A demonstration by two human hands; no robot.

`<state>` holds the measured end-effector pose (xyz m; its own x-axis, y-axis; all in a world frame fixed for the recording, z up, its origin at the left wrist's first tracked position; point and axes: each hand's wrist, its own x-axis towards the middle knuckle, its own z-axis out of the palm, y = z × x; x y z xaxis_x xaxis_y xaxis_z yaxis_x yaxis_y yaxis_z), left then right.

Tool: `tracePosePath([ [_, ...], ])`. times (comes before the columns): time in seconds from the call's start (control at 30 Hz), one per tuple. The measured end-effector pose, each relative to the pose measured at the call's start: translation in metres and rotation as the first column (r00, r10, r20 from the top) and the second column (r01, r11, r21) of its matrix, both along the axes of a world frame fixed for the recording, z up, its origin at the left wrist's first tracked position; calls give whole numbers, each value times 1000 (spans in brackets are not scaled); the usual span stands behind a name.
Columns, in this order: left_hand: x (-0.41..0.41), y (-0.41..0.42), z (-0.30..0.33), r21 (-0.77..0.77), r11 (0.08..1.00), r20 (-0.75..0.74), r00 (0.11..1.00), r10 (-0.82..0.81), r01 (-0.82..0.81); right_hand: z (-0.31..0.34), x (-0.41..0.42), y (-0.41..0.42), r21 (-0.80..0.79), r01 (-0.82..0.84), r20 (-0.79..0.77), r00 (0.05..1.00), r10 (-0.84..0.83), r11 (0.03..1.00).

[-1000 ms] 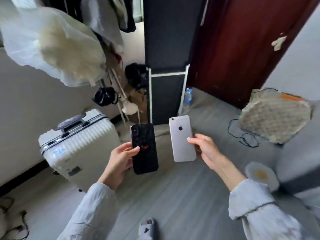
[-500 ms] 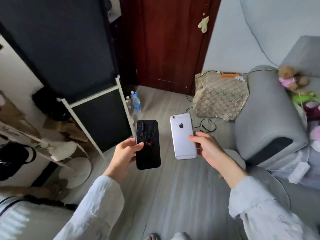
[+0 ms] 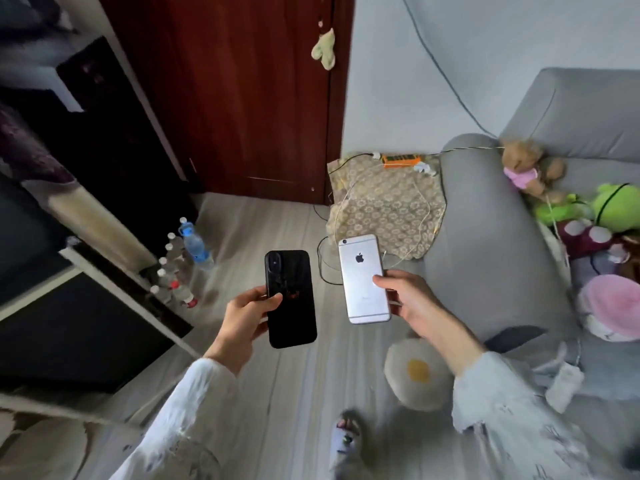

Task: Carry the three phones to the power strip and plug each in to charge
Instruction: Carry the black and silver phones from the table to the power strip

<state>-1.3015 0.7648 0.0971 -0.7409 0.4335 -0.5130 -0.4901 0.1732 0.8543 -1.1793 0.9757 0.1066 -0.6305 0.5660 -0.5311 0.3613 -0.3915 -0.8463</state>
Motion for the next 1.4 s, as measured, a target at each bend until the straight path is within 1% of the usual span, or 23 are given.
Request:
tracePosePath([
  [0.17,-55,97,-3,-26,999,3,1000,-28,28,3,-46,100,-16,82,40,996,-81,997],
  [0.3,-107,167,-18,-35,999,38,999,-35,36,-8,-88,167,-35,85,66,994,-83,996],
  [0.47,-182,256,-53,-46,996,102,992,-77,82,-34,-153,252,-34,80,106,991,-76,996],
  [0.57,-225,307,-79,-57,995,156,985,-73,83,-56,-195,298,-30,97,165,982,-91,995],
  [0.73,-274,375,-111,-95,993,285,958,-46,76,-87,-249,365,-47,115,299,949,-96,992],
  [0.83,-301,414,-127,-119,990,319,947,-37,79,-106,-275,405,-51,148,362,925,-120,988],
  [1.0,-331,476,-148,-159,986,345,939,-1,60,-140,-304,470,-77,149,459,883,-98,986],
  [1.17,-348,534,-177,-254,967,326,943,69,17,-185,-331,544,-114,146,510,857,-68,983],
  [1.3,-357,592,-218,-334,942,288,954,84,18,-230,-353,606,-148,76,527,850,14,986],
  [1.4,-362,638,-257,-383,922,301,951,72,52,-268,-366,647,-152,22,522,850,61,988],
])
